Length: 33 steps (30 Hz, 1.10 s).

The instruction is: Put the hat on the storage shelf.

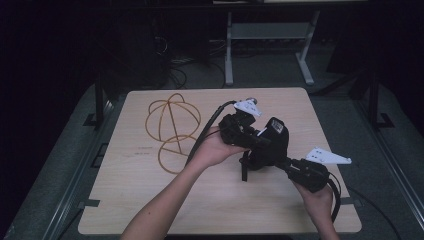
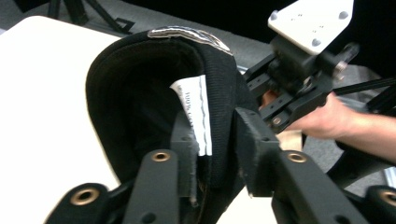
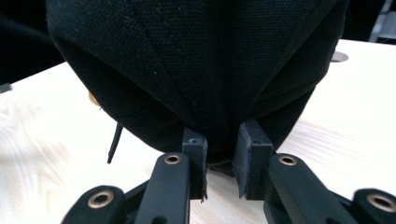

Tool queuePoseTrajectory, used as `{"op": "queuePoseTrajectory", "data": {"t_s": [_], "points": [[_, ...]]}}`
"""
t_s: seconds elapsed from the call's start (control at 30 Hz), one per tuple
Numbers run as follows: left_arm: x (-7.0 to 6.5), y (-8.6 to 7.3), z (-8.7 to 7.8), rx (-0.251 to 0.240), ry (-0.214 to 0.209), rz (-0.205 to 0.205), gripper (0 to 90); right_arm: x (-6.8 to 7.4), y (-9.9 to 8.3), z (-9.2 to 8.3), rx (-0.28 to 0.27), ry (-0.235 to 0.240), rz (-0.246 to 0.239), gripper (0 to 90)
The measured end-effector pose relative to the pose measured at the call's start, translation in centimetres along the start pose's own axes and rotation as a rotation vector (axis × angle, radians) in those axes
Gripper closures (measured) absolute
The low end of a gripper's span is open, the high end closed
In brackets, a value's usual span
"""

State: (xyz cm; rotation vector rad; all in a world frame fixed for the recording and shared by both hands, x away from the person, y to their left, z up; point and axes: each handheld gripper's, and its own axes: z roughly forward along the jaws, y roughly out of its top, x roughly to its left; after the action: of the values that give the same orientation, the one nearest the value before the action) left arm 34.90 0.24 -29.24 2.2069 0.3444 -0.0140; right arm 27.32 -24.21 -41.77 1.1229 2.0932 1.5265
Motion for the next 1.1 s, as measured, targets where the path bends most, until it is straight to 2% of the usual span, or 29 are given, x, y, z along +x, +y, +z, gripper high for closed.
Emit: {"op": "queuePoseTrajectory", "data": {"t_s": [0.07,0.2,0.4,0.57,0.7,0.93,1.1], "points": [[-0.1,-0.2,-0.1,0.006,0.024,0.006,65.3,-0.2,0.1,-0.2,0.010,0.020,0.003,75.9],[-0.3,-0.3,-0.4,0.013,0.038,0.017,59.4,-0.5,0.5,-0.6,0.040,0.054,0.023,75.9],[-0.2,-0.6,-1.1,0.009,0.058,0.009,50.5,-0.8,1.4,-1.4,0.044,0.109,0.055,75.9],[-0.3,-1.0,-1.7,0.004,0.074,0.010,44.6,-1.0,2.1,-1.8,0.061,0.113,0.049,76.0],[0.0,-1.5,-2.4,-0.004,0.088,-0.006,41.6,-1.5,2.6,-2.0,0.071,0.119,0.054,76.0],[0.0,-2.7,-3.1,-0.005,0.097,-0.012,39.7,-1.8,3.6,-2.5,0.086,0.119,0.057,76.0],[-0.2,-3.8,-3.6,-0.013,0.097,-0.014,38.6,-2.1,4.7,-3.0,0.075,0.127,0.063,76.1]]}}
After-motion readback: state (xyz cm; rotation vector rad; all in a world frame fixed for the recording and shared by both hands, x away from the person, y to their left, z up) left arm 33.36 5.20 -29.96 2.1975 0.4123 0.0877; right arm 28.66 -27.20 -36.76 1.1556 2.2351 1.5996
